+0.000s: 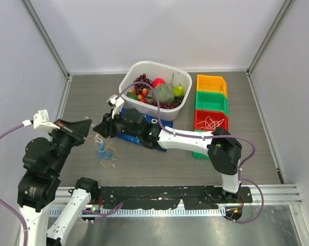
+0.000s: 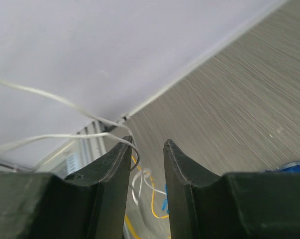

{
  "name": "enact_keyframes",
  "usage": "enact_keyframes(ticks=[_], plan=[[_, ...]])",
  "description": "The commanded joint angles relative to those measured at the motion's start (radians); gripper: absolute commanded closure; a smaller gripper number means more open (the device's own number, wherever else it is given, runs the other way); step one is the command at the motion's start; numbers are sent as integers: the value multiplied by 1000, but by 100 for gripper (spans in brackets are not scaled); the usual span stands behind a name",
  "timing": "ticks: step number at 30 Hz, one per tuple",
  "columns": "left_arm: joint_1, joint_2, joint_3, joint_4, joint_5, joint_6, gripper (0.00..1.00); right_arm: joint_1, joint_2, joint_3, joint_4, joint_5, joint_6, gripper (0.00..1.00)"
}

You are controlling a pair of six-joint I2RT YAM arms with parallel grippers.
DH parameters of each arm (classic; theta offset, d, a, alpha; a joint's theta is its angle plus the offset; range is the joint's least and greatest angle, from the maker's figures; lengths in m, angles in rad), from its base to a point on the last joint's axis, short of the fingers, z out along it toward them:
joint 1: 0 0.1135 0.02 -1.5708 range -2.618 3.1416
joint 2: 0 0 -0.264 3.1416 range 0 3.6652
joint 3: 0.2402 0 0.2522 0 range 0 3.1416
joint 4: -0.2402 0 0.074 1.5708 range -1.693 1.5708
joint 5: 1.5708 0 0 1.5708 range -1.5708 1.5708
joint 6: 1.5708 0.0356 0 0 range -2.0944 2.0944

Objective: Untangle the cables

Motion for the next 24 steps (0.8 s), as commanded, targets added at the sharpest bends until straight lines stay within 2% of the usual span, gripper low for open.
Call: enact_keyframes(ticks=[1, 6, 11, 19, 22, 24], plan=[[5, 18, 97, 28, -58, -6, 100, 3, 32, -56, 1, 151, -15, 64], [3, 96, 232, 2, -109, 19, 100, 3, 61, -175, 39, 116, 25, 67], [5, 143, 310, 39, -134, 47, 100, 7, 61, -313, 67, 138, 31, 62], [5, 198, 436, 54, -143, 76, 100, 7, 84, -377, 78, 122, 24, 60], [5, 204, 470, 51, -138, 77, 100, 7, 28, -364, 49, 103, -18, 54], [3, 204, 482, 51, -135, 77, 100, 9, -21, -357, 49, 39, -32, 48]])
